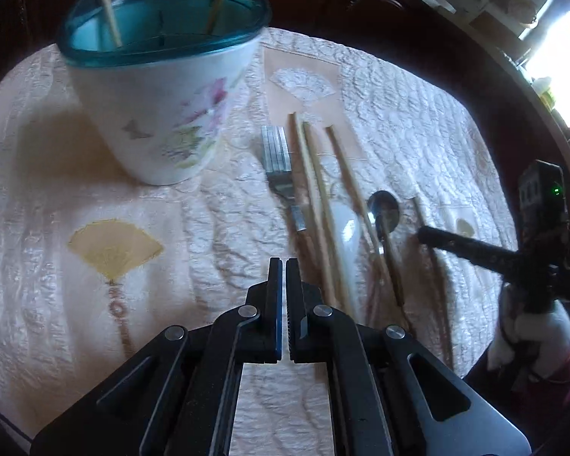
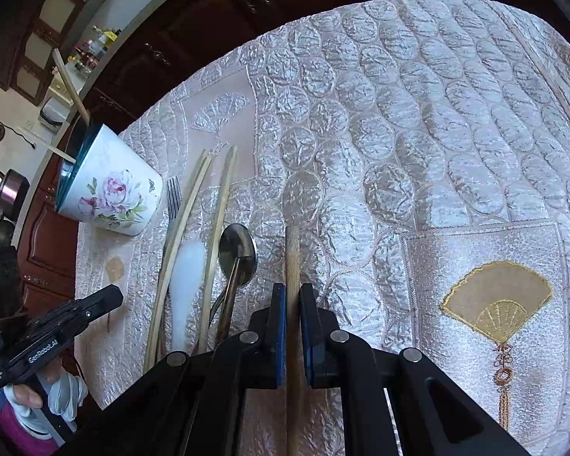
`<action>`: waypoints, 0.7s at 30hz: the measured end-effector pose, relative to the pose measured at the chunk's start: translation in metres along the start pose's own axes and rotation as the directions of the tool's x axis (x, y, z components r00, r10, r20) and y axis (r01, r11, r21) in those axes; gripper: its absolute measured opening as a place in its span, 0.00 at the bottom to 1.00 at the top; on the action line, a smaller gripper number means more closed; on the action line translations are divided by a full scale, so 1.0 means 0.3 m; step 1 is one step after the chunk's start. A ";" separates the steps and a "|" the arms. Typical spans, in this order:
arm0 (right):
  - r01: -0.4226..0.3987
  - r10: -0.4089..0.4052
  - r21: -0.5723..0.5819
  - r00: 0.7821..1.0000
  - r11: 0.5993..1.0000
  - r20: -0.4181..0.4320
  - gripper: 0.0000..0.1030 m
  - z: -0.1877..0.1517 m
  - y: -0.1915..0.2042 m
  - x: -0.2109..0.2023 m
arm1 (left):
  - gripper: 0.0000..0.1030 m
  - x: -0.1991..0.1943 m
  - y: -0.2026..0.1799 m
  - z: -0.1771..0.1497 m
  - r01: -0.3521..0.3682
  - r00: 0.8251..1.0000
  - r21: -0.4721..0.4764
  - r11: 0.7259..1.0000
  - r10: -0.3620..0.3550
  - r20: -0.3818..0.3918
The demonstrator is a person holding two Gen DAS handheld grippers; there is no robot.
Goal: Organize utensils
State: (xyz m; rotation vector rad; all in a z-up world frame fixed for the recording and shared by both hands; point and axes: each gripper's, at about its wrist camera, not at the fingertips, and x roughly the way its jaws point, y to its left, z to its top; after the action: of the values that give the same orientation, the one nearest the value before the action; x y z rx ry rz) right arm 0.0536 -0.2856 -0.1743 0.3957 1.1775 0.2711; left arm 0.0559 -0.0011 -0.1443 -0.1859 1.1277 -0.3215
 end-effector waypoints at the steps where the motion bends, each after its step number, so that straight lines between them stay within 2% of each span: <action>1: 0.007 -0.007 0.003 1.000 1.000 0.000 0.06 0.003 0.000 0.004 | 0.04 0.002 -0.005 0.004 0.011 1.000 0.002 1.000 -0.011 -0.001; 2: 0.018 -0.018 0.006 1.000 1.000 0.001 0.06 0.006 0.002 0.009 | 0.08 0.014 -0.021 0.020 0.021 1.000 0.004 1.000 -0.021 -0.002; 3: 0.034 -0.034 0.007 0.999 0.999 0.004 0.06 0.010 0.003 0.013 | 0.18 0.024 -0.037 0.037 0.024 1.000 0.007 1.000 -0.024 0.002; 4: 0.048 -0.048 0.009 0.999 0.999 0.010 0.06 0.016 0.006 0.015 | 0.23 0.031 -0.049 0.051 0.026 1.000 0.011 1.000 -0.026 0.010; 8: 0.074 -0.075 0.030 0.996 0.997 0.039 0.06 0.052 0.005 0.006 | 0.23 0.079 -0.100 0.136 0.000 0.999 0.018 1.000 0.000 0.035; 10: 0.061 -0.063 0.033 0.997 0.998 0.043 0.06 0.065 0.000 0.002 | 0.23 0.115 -0.118 0.179 -0.044 0.998 0.025 0.999 0.043 0.041; 15: 0.039 -0.040 0.037 0.999 0.999 0.037 0.06 0.077 -0.005 0.000 | 0.23 0.214 -0.163 0.248 -0.141 0.990 0.083 0.987 0.141 0.010; 21: 0.012 -0.012 0.029 1.000 1.000 0.025 0.07 0.081 -0.030 -0.004 | 0.23 0.285 -0.209 0.310 -0.202 0.979 0.139 0.970 0.204 -0.002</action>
State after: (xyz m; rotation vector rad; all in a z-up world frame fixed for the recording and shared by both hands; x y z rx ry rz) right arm 0.0759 -0.2980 -0.1694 0.4157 1.1599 0.2385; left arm 0.1635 -0.0908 -0.1591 0.0549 1.1261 -0.2180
